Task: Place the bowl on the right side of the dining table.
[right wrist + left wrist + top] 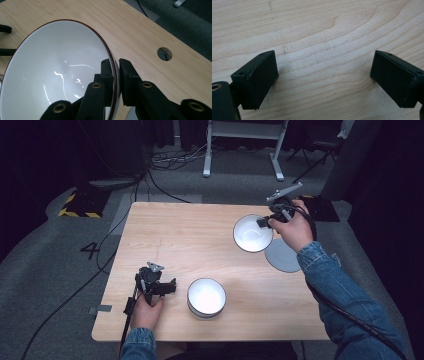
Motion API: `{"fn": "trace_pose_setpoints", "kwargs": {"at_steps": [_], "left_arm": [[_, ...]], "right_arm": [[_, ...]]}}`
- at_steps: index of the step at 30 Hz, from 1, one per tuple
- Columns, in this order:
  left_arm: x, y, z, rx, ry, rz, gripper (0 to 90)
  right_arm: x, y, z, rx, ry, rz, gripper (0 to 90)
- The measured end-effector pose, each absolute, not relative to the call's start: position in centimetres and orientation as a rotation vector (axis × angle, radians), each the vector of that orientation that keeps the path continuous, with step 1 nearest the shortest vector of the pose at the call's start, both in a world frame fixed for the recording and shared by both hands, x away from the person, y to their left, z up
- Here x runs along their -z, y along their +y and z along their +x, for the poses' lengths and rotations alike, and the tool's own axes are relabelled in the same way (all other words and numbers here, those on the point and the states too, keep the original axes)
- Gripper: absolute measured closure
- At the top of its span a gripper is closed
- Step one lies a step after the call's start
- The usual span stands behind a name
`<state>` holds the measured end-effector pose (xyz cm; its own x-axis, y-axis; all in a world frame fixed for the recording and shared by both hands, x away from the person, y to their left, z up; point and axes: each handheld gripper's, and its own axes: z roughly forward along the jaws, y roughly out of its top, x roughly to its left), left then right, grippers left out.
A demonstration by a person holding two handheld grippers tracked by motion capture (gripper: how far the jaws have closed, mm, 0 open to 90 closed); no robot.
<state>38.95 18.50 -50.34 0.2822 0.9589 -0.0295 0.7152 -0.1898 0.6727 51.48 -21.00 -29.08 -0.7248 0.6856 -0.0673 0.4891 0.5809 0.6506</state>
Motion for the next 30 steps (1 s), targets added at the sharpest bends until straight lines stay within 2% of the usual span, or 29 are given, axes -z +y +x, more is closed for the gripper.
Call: {"fn": "trace_pose_setpoints", "kwargs": {"at_steps": [30], "left_arm": [[50.3,18.5,38.9,-0.545,1.503,1.968,8.6]], "right_arm": [[28.2,-30.1,54.8,-0.792,2.307,1.258,82.4]]}}
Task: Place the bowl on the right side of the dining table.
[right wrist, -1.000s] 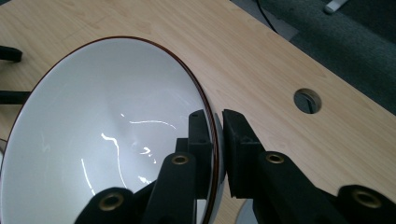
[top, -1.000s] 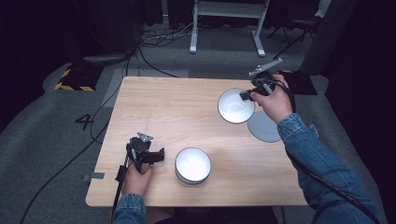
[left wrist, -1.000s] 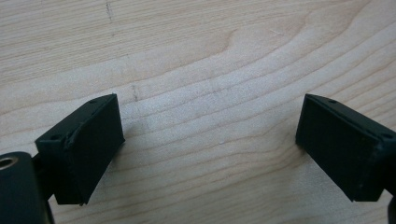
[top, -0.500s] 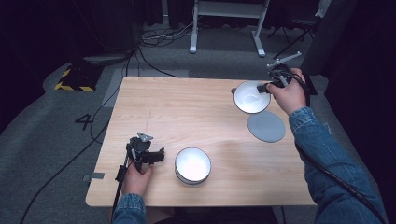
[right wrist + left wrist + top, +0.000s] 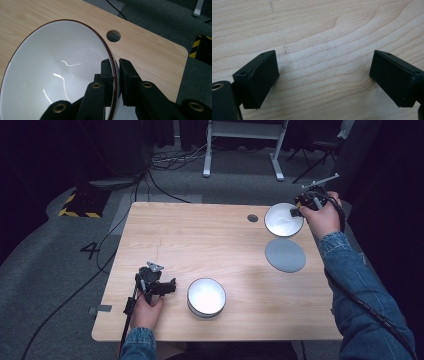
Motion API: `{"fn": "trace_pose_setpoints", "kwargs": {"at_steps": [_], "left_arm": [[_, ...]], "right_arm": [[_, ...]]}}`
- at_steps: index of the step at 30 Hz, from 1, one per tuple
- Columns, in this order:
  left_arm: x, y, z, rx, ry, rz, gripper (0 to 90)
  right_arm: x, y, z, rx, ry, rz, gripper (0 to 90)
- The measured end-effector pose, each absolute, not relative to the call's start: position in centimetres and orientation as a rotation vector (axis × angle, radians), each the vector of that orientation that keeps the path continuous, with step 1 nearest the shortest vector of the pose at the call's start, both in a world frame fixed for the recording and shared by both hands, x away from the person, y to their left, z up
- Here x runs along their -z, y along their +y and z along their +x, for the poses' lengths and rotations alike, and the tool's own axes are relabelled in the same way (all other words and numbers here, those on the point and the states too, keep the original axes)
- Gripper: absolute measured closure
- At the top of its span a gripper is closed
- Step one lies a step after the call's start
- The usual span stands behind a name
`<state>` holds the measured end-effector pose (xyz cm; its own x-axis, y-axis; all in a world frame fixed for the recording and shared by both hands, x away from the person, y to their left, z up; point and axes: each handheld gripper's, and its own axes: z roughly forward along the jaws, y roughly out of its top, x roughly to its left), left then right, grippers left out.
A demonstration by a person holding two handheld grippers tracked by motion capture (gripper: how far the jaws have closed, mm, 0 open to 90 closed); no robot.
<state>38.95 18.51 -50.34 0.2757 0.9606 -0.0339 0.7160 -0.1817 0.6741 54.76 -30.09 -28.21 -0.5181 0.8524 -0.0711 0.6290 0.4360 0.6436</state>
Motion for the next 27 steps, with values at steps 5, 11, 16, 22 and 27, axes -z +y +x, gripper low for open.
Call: {"fn": "trace_pose_setpoints", "kwargs": {"at_steps": [5,11,16,22,27], "left_arm": [[50.3,18.6,39.0,-0.549,1.502,1.961,10.6],[50.3,18.6,39.0,-0.549,1.502,1.961,10.6],[50.3,18.5,39.0,-0.554,1.508,1.958,10.4],[50.3,18.5,39.0,-0.554,1.508,1.959,10.5],[50.3,18.4,39.1,-0.567,1.521,1.956,10.3]], "right_arm": [[28.2,-31.8,55.1,-0.778,2.267,1.33,82.5],[29.1,-33.5,55.4,-0.738,2.239,1.395,82.5],[30.1,-34.4,55.6,-0.712,2.227,1.447,82.4],[31.7,-35.5,56.0,-0.707,2.203,1.519,82.4],[33.1,-35.8,56.2,-0.671,2.215,1.531,82.4]]}}
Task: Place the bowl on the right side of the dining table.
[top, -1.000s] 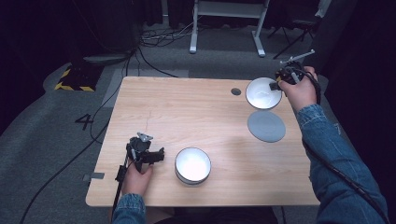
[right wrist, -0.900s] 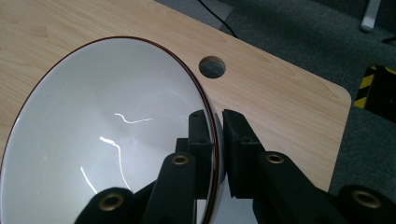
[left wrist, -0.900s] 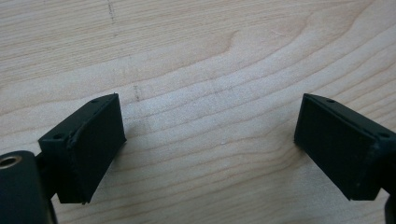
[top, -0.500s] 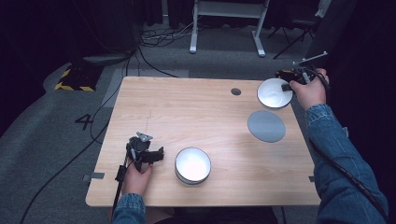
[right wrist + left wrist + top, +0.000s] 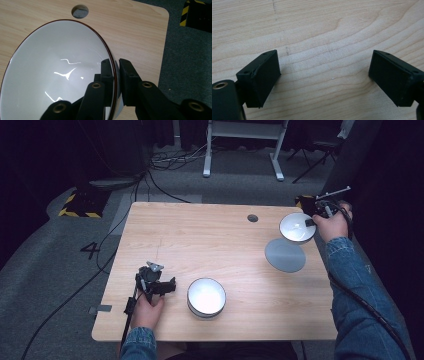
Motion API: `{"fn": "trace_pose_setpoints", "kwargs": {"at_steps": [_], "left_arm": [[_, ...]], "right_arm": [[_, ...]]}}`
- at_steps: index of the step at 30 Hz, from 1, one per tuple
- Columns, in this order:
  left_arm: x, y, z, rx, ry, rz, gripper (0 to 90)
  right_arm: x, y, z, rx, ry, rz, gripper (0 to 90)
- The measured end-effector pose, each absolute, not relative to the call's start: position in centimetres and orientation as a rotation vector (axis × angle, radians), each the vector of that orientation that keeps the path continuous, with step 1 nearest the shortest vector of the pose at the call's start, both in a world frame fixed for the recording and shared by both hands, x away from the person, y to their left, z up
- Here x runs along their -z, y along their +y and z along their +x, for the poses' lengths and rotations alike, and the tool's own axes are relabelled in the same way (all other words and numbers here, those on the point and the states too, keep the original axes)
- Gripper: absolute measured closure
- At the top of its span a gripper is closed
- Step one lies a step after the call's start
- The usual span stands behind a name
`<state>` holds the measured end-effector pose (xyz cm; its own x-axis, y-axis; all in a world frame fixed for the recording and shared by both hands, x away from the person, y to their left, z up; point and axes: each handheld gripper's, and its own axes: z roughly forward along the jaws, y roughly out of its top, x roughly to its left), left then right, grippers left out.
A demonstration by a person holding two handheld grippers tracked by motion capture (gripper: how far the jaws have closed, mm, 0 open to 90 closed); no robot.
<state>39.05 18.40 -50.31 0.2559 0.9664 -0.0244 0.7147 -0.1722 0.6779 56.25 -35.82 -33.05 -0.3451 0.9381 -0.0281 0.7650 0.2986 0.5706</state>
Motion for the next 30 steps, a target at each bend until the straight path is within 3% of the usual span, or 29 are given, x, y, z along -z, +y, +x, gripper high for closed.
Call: {"fn": "trace_pose_setpoints", "kwargs": {"at_steps": [30], "left_arm": [[50.3,18.3,39.0,-0.56,1.522,1.955,10.3]], "right_arm": [[41.2,-35.4,57.3,-0.655,2.271,1.673,82.4]]}}
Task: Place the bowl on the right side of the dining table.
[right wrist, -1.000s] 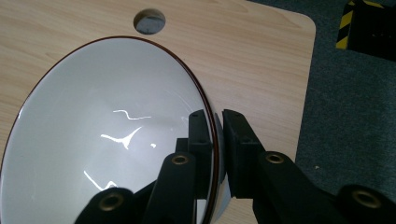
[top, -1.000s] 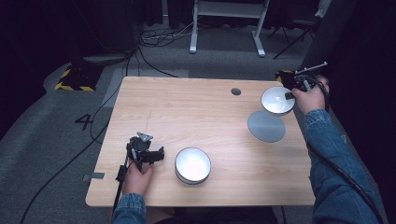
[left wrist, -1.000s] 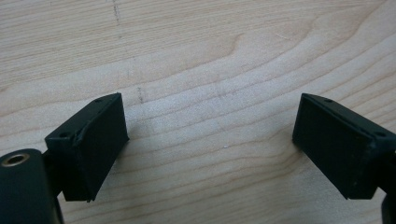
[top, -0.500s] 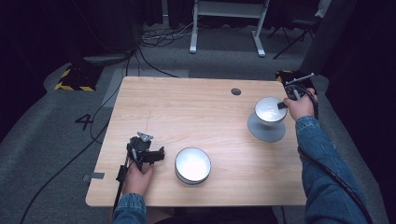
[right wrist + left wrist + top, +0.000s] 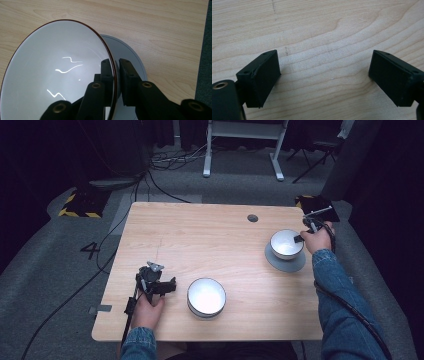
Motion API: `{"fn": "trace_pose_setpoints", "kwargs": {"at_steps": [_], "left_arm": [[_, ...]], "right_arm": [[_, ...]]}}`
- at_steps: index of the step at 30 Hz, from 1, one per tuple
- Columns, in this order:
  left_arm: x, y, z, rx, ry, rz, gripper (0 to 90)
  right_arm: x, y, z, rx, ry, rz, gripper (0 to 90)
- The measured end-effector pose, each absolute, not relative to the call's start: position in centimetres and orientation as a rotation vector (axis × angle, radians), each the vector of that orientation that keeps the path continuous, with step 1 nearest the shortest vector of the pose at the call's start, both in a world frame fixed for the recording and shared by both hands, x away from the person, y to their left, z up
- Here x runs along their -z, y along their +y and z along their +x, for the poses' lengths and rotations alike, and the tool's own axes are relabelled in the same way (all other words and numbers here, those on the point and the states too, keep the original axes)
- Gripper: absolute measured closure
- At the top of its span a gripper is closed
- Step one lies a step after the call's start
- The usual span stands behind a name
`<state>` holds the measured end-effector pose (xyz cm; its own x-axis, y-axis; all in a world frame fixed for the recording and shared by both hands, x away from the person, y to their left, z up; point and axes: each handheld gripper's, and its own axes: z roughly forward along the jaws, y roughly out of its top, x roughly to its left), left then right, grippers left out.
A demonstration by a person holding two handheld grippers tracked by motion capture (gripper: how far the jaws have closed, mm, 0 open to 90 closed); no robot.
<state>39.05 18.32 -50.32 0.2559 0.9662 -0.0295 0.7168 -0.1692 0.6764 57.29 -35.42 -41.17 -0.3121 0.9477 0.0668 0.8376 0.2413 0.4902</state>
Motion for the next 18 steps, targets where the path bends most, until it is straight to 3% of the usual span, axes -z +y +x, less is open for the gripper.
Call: {"fn": "trace_pose_setpoints", "kwargs": {"at_steps": [18], "left_arm": [[50.3,18.3,39.0,-0.56,1.523,1.955,10.3]], "right_arm": [[42.7,-36.5,57.7,-0.69,2.272,1.699,82.5]]}}
